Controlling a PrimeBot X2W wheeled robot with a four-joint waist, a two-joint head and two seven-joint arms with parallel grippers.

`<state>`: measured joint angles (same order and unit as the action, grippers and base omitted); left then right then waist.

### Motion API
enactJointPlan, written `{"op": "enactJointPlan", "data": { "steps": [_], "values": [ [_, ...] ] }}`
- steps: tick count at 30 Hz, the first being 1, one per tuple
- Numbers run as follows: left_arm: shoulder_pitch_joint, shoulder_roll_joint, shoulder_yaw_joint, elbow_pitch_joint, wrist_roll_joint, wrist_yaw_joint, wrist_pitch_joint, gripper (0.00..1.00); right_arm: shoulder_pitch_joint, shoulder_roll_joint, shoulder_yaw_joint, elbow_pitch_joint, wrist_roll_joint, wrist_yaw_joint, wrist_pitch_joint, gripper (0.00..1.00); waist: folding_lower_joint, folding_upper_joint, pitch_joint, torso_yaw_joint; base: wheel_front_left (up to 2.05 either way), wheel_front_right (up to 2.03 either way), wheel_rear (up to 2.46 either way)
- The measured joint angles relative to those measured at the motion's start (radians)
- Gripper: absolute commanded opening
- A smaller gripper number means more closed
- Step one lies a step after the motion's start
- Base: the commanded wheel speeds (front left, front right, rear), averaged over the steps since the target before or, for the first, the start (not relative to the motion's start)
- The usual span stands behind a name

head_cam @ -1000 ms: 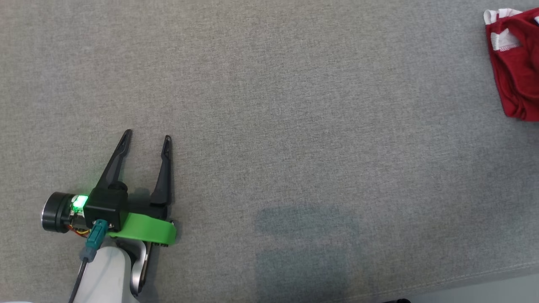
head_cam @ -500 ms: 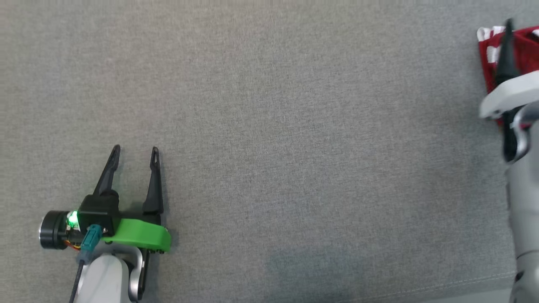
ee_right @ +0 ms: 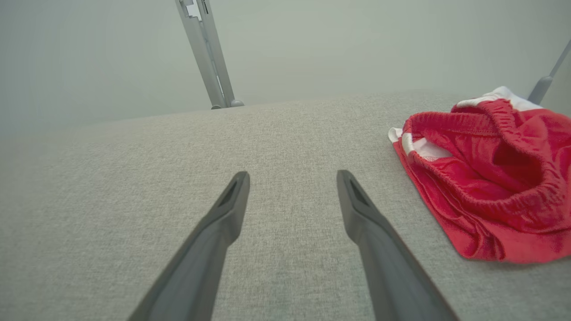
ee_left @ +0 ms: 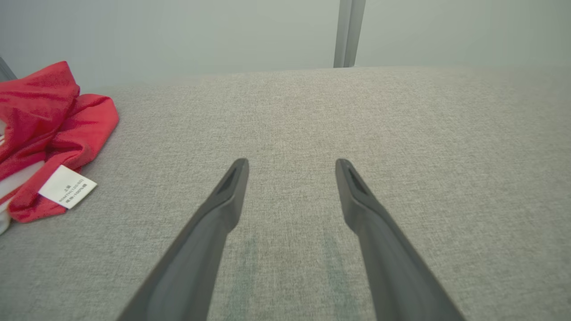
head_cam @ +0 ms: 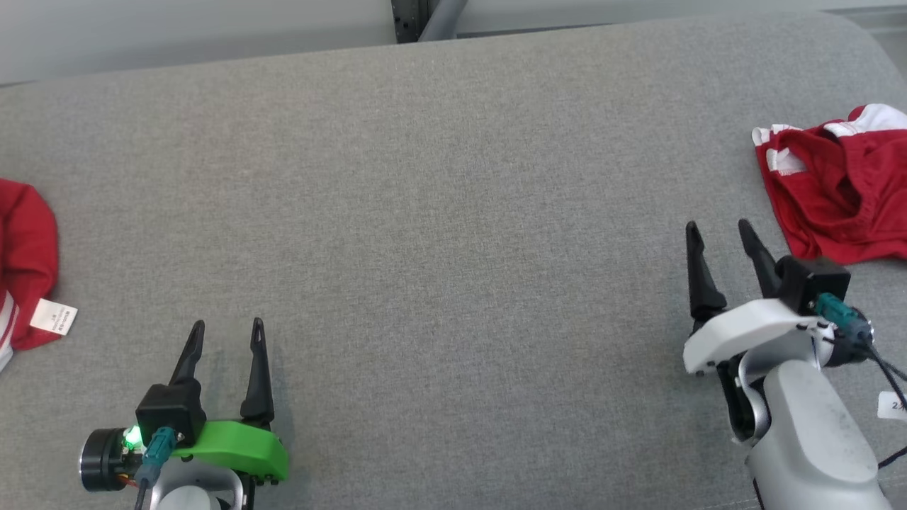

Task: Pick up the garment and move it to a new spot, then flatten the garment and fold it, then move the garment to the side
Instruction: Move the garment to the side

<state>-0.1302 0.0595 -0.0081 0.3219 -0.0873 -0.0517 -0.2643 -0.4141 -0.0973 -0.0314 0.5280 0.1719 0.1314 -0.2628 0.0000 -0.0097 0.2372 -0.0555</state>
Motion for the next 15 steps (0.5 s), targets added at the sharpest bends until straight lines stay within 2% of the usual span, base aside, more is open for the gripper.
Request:
{"op": "enactJointPlan", "data": {
  "steps": [15],
  "values": [
    [0.128,-0.008,0.029,0.028,-0.028,0.000,0.000,1.00,0.245,0.046,0.037,-0.063,0.003,0.000,0.000,1.00,0.0000,0.0000,-0.221,0.033,0.00,0.00,0.00]
  ]
}}
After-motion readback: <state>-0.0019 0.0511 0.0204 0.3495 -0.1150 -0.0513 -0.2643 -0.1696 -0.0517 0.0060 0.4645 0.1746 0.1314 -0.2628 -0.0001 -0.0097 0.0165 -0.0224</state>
